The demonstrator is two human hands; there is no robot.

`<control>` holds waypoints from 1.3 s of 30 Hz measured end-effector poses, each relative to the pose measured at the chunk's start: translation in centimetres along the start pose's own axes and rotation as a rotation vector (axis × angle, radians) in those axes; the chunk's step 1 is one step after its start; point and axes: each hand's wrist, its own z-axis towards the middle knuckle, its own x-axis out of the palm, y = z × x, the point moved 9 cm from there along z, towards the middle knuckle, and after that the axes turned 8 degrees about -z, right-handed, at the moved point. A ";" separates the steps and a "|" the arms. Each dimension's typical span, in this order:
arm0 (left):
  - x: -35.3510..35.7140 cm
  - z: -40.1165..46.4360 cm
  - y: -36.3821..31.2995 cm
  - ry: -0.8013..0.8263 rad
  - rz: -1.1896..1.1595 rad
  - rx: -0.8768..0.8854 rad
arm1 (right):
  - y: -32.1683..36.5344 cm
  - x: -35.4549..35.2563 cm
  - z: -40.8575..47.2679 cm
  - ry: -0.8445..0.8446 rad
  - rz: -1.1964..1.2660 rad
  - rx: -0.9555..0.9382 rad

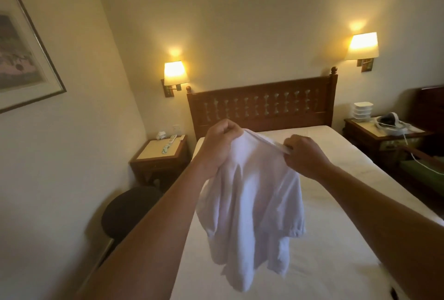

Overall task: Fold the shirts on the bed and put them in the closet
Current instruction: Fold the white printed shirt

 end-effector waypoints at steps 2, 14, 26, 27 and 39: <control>-0.8 -0.8 0.6 -0.033 -0.028 -0.037 | -2.8 2.7 -2.5 0.128 0.011 0.109; -3.3 -11.0 7.7 0.152 1.161 -0.226 | -9.8 7.8 -12.4 0.393 -0.078 0.187; -6.4 -20.5 7.5 0.083 1.239 -0.177 | -8.3 2.6 -22.0 0.281 -0.126 0.307; -6.9 -22.3 7.5 0.074 1.203 -0.196 | -7.6 2.0 -23.4 0.261 -0.134 0.325; -14.1 -34.7 7.0 -0.097 0.510 -0.361 | -0.9 -2.4 -36.4 0.099 -0.079 0.498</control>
